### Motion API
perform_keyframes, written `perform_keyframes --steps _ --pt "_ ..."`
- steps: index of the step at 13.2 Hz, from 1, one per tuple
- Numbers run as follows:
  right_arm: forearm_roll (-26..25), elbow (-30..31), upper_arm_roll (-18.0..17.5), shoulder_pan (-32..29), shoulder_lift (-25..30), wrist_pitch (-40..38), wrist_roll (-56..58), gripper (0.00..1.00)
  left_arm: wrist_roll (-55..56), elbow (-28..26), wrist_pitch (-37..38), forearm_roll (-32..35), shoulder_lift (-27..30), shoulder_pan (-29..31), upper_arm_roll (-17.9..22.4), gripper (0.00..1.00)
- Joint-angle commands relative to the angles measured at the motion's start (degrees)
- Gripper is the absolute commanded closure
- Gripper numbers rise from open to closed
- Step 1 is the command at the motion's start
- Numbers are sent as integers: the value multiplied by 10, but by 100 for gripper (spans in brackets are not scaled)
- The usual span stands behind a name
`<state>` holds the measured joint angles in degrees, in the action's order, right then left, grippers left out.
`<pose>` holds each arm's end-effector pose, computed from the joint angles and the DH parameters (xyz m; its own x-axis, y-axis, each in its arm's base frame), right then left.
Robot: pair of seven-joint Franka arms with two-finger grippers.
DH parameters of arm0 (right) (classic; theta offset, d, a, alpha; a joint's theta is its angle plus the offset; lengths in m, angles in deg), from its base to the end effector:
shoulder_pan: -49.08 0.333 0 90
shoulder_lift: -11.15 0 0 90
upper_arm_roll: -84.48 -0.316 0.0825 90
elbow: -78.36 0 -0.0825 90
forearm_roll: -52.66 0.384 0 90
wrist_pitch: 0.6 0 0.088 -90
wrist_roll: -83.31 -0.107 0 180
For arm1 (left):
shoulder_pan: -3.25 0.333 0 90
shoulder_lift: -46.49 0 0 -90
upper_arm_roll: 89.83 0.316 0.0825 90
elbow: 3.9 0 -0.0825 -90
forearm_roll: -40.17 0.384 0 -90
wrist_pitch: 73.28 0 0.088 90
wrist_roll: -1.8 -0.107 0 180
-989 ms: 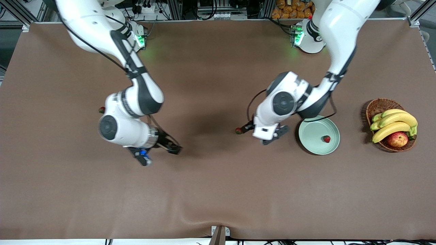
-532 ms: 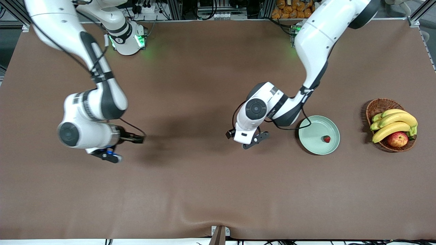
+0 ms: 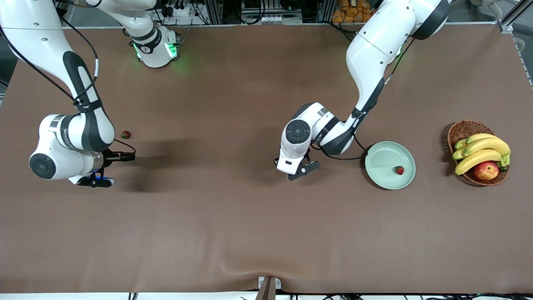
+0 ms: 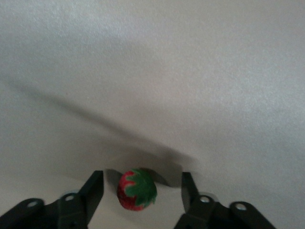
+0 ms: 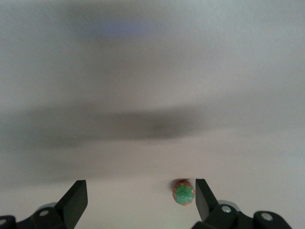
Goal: Collect all strawberries into plate
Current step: 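Grasp the second strawberry with the left gripper while the right gripper grasps the third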
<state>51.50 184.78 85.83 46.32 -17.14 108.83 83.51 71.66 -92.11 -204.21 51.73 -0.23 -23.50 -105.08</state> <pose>0.5857 -0.0431 0.2264 0.9024 -0.0568 -0.4271 -0.0515 -0.9984 0.0241 0.5414 -0.4449 0.1788 0.9085 0.4142 -0.0552 0.4139 -0.9102 -0.0172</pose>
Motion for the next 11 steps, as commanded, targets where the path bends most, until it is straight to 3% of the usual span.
perform_keyframes --steps 1,3,7,11 --pt "-25 47 -10 -21 13 8 2 0 -14 10 2 13 -4 0 1 50" --pt "-25 64 -7 -30 3 6 2 0 -15 11 2 13 -3 0 0 71" --pt "-26 77 14 -30 -11 4 3 6 -34 10 7 14 6 5 0 100" --pt "-29 78 22 -30 -25 6 26 14 -142 8 104 6 75 63 -7 100"
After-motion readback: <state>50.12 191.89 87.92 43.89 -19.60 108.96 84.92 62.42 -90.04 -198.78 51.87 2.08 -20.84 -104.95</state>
